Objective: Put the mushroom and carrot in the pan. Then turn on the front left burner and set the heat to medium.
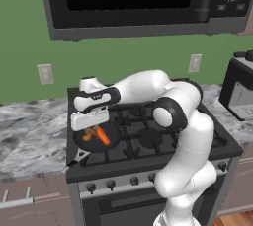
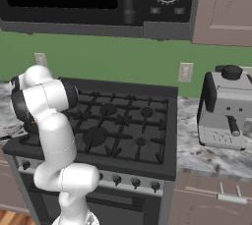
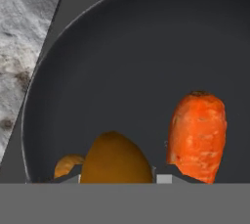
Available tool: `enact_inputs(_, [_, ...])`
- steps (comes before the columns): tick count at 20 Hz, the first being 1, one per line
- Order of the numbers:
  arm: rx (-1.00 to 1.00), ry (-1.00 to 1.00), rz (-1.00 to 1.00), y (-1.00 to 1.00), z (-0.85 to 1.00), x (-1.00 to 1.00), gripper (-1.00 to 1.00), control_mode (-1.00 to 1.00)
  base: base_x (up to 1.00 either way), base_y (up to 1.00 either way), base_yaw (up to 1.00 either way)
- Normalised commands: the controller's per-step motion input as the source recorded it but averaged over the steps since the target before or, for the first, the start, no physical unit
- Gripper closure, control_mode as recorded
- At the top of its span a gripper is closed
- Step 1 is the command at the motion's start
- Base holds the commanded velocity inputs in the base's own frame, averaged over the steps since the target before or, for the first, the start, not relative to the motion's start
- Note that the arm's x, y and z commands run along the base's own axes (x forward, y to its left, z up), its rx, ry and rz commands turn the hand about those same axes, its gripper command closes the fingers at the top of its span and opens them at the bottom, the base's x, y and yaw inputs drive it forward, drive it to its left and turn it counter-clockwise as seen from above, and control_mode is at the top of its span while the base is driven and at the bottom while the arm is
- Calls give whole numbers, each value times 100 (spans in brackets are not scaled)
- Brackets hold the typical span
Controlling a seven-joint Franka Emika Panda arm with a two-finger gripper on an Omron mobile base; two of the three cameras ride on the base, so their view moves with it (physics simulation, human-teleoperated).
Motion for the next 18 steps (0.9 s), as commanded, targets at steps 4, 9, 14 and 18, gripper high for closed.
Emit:
enact_inputs(4, [0, 0, 0, 0, -11, -13, 100, -100, 0, 0, 0])
enact_inputs(9, [0, 1, -2, 0, 0, 0, -100, -100, 0, 0, 0])
enact_inputs(14, [0, 0, 0, 0, 0, 0, -100, -100, 0, 0, 0])
enact_inputs(18, [0, 3, 0, -5, 0, 0, -100, -100, 0, 0, 0])
